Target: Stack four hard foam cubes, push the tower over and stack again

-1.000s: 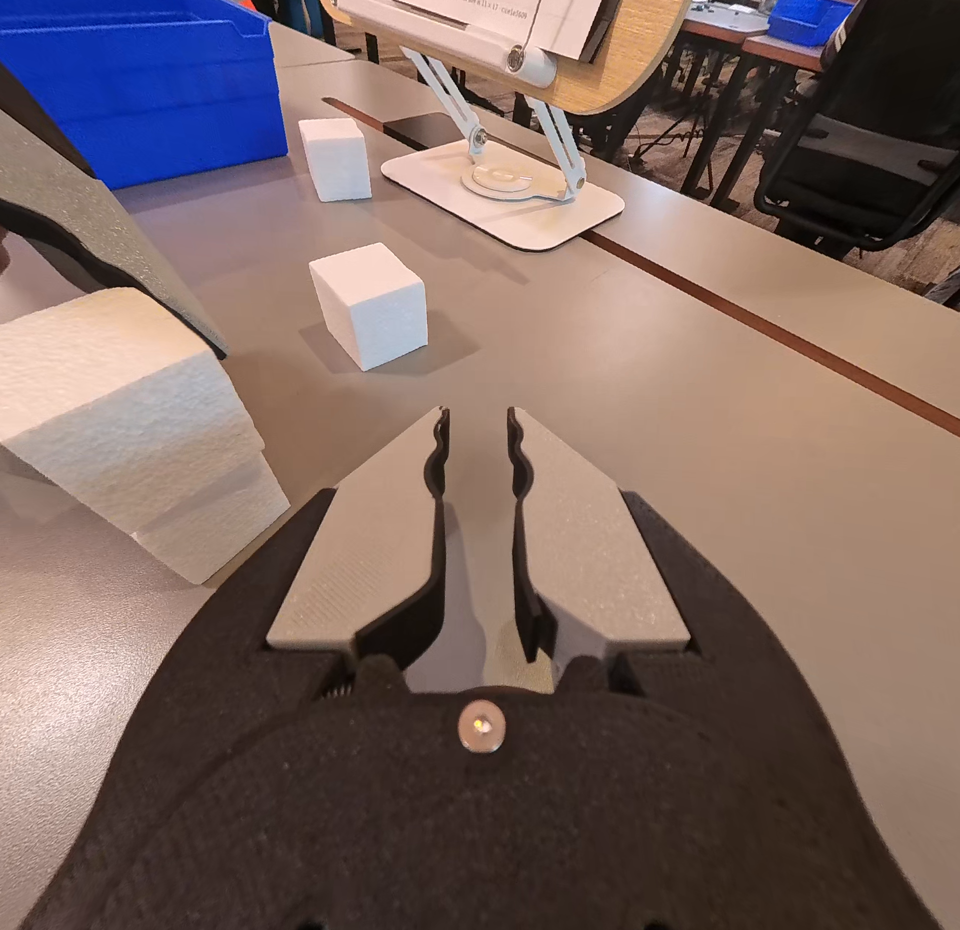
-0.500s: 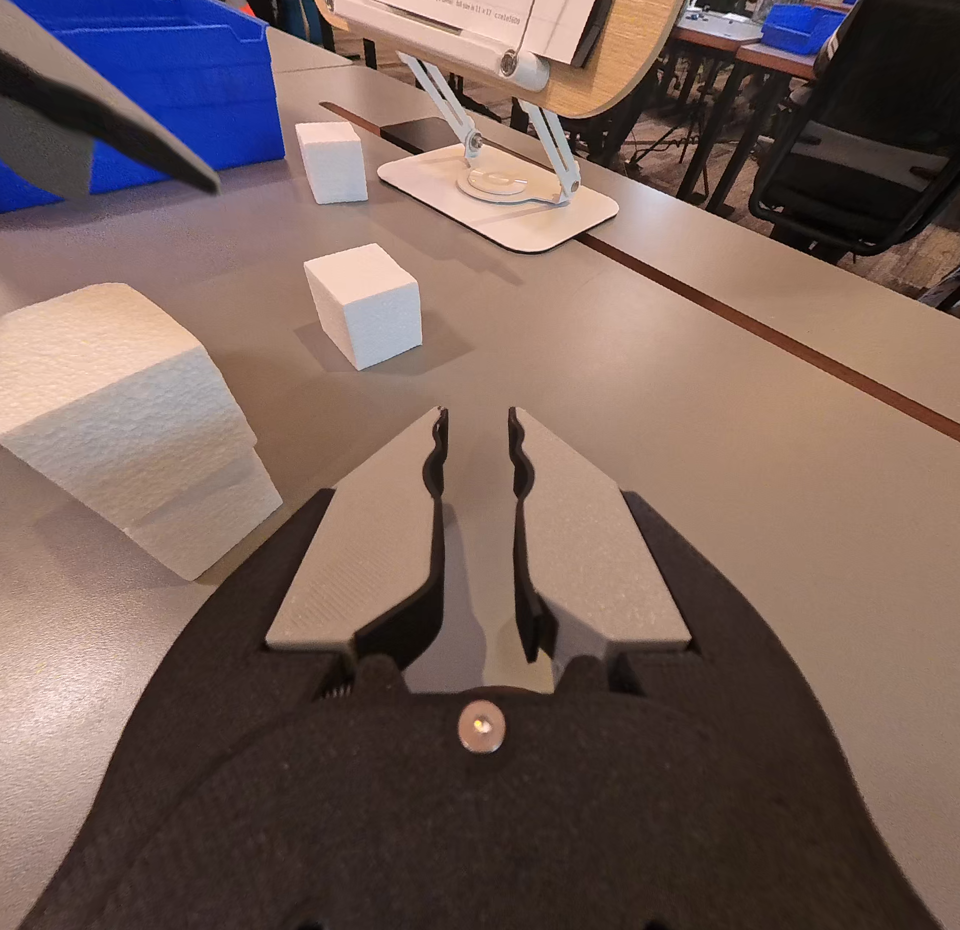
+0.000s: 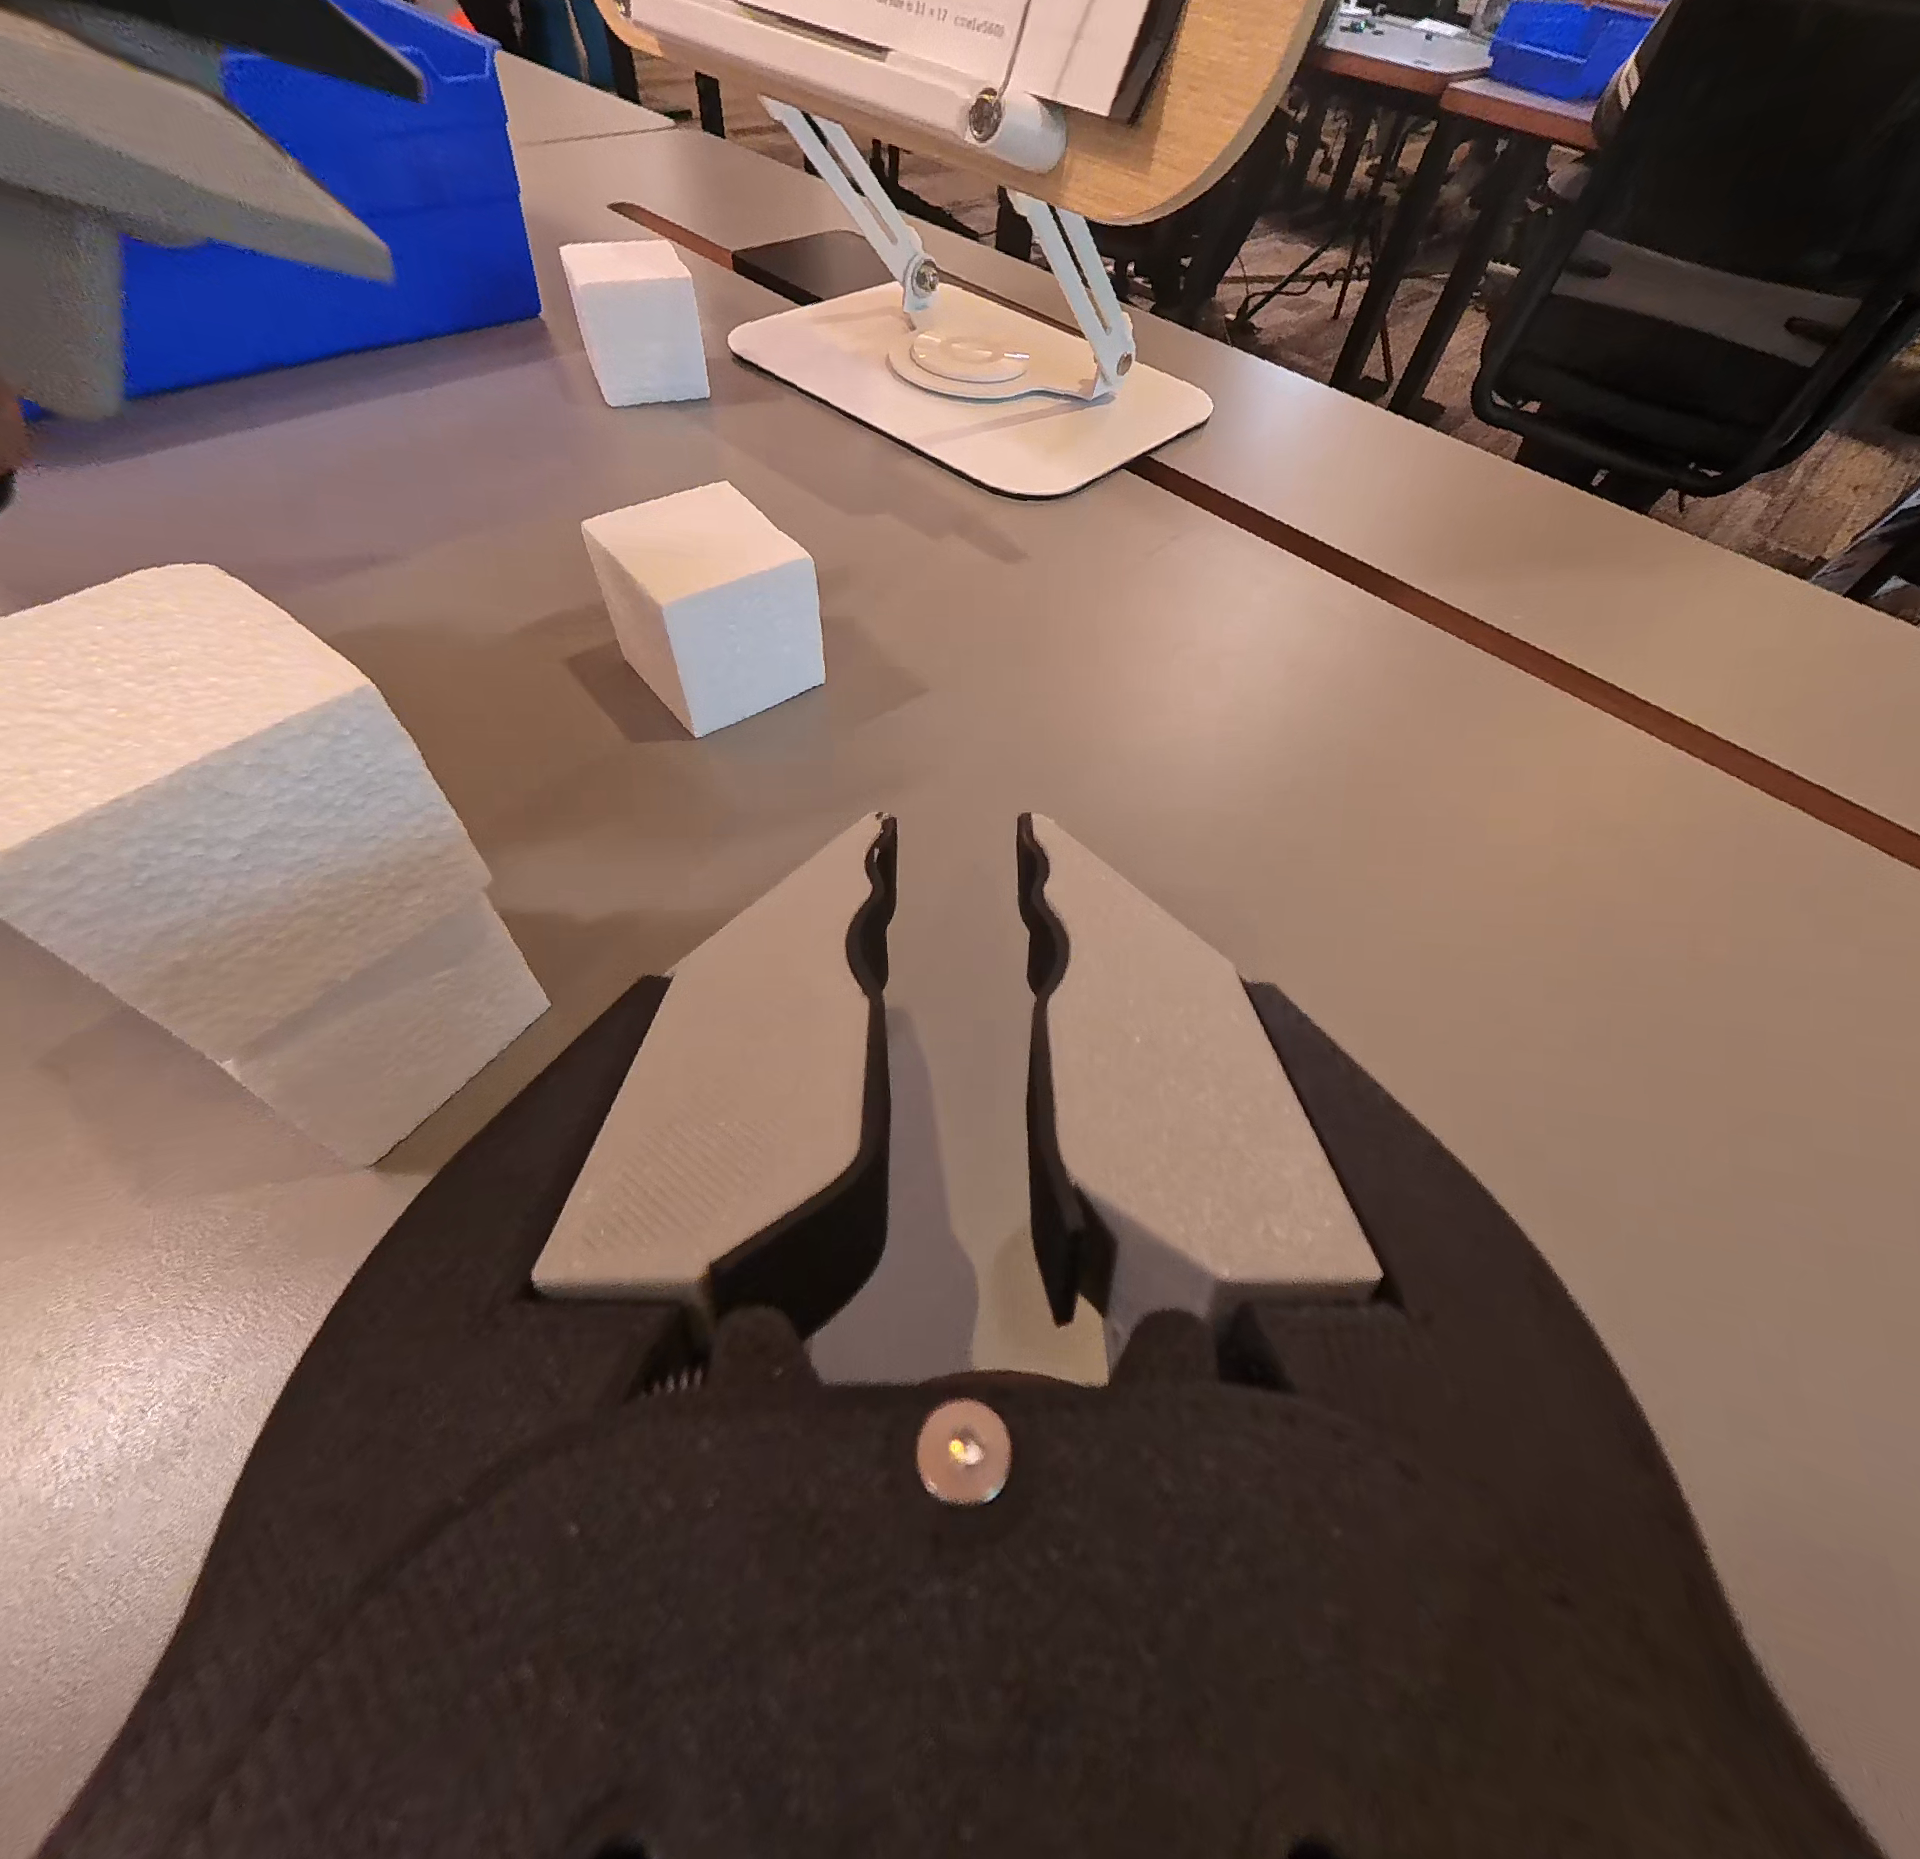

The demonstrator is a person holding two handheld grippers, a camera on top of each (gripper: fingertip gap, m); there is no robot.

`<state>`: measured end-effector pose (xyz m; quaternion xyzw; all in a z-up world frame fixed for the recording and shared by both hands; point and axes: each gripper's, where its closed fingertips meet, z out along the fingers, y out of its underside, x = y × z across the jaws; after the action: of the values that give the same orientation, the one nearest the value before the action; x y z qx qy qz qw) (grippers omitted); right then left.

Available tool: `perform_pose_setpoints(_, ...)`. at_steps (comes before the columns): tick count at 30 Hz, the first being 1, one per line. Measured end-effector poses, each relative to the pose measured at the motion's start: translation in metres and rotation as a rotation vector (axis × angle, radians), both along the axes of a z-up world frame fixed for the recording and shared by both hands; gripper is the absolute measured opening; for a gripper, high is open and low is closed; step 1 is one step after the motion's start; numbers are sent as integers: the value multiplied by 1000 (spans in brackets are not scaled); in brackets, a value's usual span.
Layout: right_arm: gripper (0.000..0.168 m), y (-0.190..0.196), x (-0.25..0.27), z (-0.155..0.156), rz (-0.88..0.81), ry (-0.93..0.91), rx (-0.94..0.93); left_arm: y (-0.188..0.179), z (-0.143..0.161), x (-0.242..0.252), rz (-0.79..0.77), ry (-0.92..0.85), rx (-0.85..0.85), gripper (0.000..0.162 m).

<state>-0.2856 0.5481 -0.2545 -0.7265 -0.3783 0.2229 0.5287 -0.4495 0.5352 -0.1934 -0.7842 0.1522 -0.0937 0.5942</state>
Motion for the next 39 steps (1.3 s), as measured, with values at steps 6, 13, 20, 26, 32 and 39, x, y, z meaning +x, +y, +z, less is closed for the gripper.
perform_pose_setpoints(6,20,-2,-1,2,3,-5,10,6,-27,10,-20,31,-78,103)
perform_pose_setpoints(13,20,-1,0,1,-10,3,-4,13,-46,14,3,43,-119,102)
perform_pose_setpoints(20,19,-3,-3,4,-2,-6,11,15,-68,33,-36,-45,-206,97)
perform_pose_setpoints(26,19,-4,-4,8,2,5,18,29,-92,32,28,66,-244,93)
perform_pose_setpoints(32,19,-5,-4,10,3,13,18,40,-105,25,76,150,-304,83)
perform_pose_setpoints(39,19,-5,-3,9,5,3,20,40,-111,-1,109,184,-333,78)
